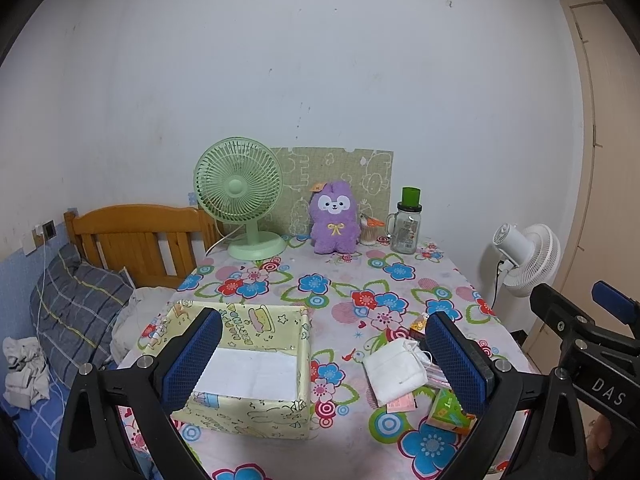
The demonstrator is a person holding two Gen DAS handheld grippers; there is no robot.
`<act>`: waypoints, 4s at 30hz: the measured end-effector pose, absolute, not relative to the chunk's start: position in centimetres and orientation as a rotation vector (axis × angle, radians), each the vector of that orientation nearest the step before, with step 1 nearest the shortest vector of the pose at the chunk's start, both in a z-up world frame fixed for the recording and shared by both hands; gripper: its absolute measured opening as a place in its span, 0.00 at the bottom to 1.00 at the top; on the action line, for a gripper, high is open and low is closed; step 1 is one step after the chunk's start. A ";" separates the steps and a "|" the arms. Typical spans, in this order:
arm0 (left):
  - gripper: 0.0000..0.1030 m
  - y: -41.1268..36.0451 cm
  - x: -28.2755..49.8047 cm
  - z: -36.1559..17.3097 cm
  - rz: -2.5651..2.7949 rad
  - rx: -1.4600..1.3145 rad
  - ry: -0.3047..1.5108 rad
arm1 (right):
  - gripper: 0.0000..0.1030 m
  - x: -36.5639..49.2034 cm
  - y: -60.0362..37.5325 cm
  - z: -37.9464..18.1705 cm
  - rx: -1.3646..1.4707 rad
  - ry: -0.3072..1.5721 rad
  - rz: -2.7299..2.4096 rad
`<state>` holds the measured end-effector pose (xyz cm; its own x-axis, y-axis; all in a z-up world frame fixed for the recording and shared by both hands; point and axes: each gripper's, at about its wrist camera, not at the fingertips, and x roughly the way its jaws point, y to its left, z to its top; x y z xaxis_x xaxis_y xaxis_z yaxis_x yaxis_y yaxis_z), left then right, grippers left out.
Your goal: Organize soft objects
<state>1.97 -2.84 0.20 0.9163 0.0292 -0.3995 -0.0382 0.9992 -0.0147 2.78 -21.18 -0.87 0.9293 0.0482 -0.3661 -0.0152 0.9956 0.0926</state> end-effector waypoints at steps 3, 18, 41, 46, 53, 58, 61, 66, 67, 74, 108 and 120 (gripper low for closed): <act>0.99 -3.0 2.2 0.0 0.036 -0.019 0.409 | 0.97 3.1 -21.2 -1.1 0.087 0.382 0.038; 0.96 -5.5 6.5 -3.4 0.009 0.007 0.501 | 0.93 7.4 -23.3 -4.5 0.092 0.446 0.024; 0.93 -10.5 14.0 -10.5 -0.063 0.051 0.698 | 0.91 14.3 -26.1 -11.1 0.096 0.600 0.016; 0.90 -10.8 14.9 -11.5 -0.078 0.053 0.717 | 0.85 15.8 -25.5 -12.4 0.099 0.640 0.052; 0.87 -10.7 16.5 -13.7 -0.087 0.045 0.782 | 0.81 17.7 -24.3 -14.6 0.096 0.713 0.108; 0.86 -10.5 17.4 -15.0 -0.090 0.033 0.814 | 0.75 18.8 -23.6 -15.7 0.086 0.751 0.134; 0.85 -10.4 17.7 -15.6 -0.095 0.030 0.831 | 0.70 19.5 -23.2 -16.3 0.079 0.774 0.143; 0.79 -10.3 17.8 -16.3 -0.103 0.032 0.841 | 0.63 20.0 -22.4 -17.1 0.061 0.793 0.162; 0.77 -10.2 17.9 -16.4 -0.109 0.026 0.846 | 0.61 20.0 -22.3 -17.2 0.058 0.793 0.163; 0.55 -10.4 17.8 -16.7 -0.145 0.028 0.866 | 0.46 20.0 -22.0 -17.5 0.046 0.805 0.168; 0.27 -11.0 14.3 -11.0 -0.170 0.010 0.772 | 0.37 15.1 -23.2 -11.5 0.062 0.673 0.135; 0.27 -11.2 11.9 -8.0 -0.169 0.020 0.700 | 0.37 12.1 -23.5 -8.3 0.064 0.605 0.100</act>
<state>11.86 -11.20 -8.02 0.7517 -0.1484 -0.6426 0.1615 0.9861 -0.0388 12.09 -23.50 -8.29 0.8179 0.1126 -0.5642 -0.0751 0.9932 0.0894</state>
